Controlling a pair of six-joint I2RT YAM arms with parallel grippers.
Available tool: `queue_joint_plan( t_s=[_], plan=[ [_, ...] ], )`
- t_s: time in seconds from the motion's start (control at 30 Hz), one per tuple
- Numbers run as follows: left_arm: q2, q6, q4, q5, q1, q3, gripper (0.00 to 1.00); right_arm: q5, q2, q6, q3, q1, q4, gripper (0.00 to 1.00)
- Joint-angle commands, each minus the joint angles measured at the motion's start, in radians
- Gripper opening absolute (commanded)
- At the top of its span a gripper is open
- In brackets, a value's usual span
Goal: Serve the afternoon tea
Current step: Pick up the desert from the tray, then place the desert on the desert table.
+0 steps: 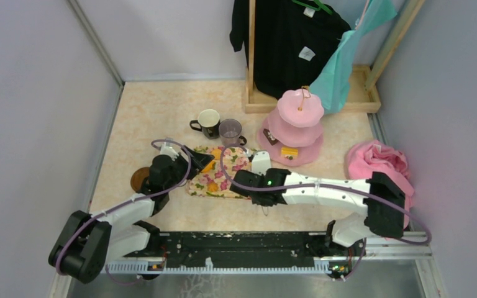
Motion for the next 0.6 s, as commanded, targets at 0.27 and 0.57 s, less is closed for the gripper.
queue_joint_plan(
  t_s=[0.27,0.57],
  plan=[
    [-0.004,0.022,-0.006,0.005,0.004,0.027,0.77,0.176,-0.168,0.023,0.127,-0.012,-0.174,0.00],
    [-0.007,0.022,-0.002,0.008,0.004,0.024,0.77,0.119,-0.191,-0.101,0.160,-0.175,-0.100,0.00]
  ],
)
